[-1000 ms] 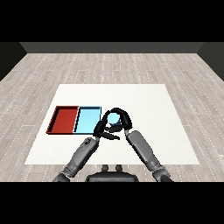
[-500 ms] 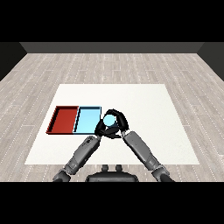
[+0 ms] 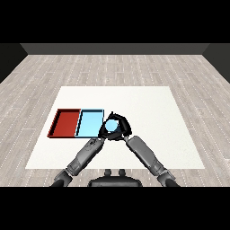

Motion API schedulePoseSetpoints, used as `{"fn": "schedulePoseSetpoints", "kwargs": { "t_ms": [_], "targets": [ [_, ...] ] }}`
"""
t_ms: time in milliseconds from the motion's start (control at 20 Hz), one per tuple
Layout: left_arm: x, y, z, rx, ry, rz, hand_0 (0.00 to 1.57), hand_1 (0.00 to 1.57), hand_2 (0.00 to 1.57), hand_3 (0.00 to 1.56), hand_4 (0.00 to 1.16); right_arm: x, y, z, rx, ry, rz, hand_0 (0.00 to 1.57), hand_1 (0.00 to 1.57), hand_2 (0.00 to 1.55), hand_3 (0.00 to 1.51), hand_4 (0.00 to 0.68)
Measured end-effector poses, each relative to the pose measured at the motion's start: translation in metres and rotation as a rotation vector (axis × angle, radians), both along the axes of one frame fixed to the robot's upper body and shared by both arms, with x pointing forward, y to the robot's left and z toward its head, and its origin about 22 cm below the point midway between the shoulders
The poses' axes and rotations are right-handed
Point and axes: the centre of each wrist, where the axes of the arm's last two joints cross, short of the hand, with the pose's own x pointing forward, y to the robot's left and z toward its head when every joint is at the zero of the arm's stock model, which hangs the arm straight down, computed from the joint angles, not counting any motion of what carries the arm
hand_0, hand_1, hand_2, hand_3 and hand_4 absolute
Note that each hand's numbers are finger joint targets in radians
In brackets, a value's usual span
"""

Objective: Pick the blue can and put it in the blue box

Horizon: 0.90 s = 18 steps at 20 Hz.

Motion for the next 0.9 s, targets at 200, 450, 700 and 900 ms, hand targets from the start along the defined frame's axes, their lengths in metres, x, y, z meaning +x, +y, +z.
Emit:
{"fn": "schedulePoseSetpoints", "kwargs": {
  "t_ms": [200,450,700,900],
  "targets": [
    [0.002,0.001,0.0,0.082,-0.026,0.005,0.0,0.0,0.0,0.0,0.21,0.002,0.001,0.0,-0.003,-0.004,-0.002,1.47,1.47,1.46,1.4,0.559],
    [0.002,0.007,0.003,0.056,-0.017,0.055,0.78,0.78,0.79,0.2,0.64,0.006,0.008,0.007,0.0,-0.006,-0.001,1.48,1.48,1.46,1.41,0.587],
    [-0.001,-0.003,0.003,0.072,-0.036,0.071,0.7,0.7,0.74,0.34,0.65,0.003,0.003,0.006,0.005,-0.007,0.008,1.47,1.47,1.45,1.4,0.584],
    [0.005,-0.004,0.008,0.042,-0.015,0.082,1.57,1.57,1.49,1.26,0.64,0.009,0.002,0.011,0.01,-0.01,0.003,1.46,1.46,1.45,1.41,0.548]
  ]
}}
